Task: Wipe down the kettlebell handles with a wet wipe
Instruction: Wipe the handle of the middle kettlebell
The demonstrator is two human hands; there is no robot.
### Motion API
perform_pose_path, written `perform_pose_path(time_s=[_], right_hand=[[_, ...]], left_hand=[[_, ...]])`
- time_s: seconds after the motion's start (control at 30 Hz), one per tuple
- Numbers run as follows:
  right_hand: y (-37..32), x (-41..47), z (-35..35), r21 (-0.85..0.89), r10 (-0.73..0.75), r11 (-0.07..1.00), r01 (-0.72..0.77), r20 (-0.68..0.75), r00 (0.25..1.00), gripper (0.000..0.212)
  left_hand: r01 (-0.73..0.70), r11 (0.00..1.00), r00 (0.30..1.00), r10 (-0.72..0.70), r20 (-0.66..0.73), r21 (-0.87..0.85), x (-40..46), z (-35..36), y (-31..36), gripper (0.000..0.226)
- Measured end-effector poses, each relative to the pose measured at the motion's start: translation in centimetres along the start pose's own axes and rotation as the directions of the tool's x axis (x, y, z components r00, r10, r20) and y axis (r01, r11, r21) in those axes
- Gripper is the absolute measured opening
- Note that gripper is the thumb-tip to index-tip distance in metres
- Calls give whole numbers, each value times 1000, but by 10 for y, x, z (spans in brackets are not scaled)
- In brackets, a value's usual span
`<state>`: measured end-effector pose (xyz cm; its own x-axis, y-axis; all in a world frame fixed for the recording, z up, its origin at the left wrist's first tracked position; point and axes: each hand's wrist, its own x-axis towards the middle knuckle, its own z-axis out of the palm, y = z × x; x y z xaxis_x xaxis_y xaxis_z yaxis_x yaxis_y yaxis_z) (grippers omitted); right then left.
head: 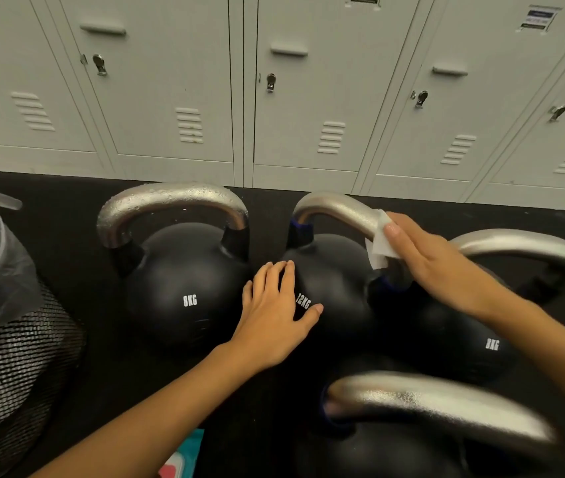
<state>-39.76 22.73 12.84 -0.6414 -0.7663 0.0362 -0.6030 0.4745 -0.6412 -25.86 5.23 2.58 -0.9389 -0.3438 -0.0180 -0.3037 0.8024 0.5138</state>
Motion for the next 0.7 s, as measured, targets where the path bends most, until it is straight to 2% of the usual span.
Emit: perform_pose_path(time_s=[0.07, 0.2, 0.33, 0.4, 0.47, 0.53, 0.63, 0.7], right_hand=[[10, -16, 2, -20, -79, 997, 79, -9, 997, 42], [27, -37, 6, -123, -139, 983, 135, -23, 990, 62], [32, -36, 15, -277, -277, 928, 248, -70, 958, 59], [27, -23, 20, -440, -374, 847, 298, -94, 923, 60], [16, -6, 22, -517, -432, 793, 323, -102, 896, 62], [1, 7, 22, -435, -352, 860, 268, -124, 928, 55], [-10, 15, 16, -54, -79, 996, 73, -114, 990, 41], [-11, 15, 12, 178, 43, 984, -21, -122, 992, 28]], left_hand=[[-3, 1000, 1000, 3, 13, 0, 0, -1, 0, 82], [-4, 1000, 999, 4, 32, 4, -1, -4, 0, 82], [-7, 1000, 999, 7, 37, 6, -1, -4, 0, 82], [-10, 1000, 999, 10, 37, 4, 0, -3, -1, 82], [-14, 1000, 1000, 14, 26, 1, 0, -2, -2, 82], [-18, 1000, 1000, 18, 17, -3, 1, -1, -3, 82], [-23, 1000, 1000, 23, 14, -9, 0, 0, -3, 82], [-27, 1000, 1000, 27, 11, -16, 0, 0, -4, 83]])
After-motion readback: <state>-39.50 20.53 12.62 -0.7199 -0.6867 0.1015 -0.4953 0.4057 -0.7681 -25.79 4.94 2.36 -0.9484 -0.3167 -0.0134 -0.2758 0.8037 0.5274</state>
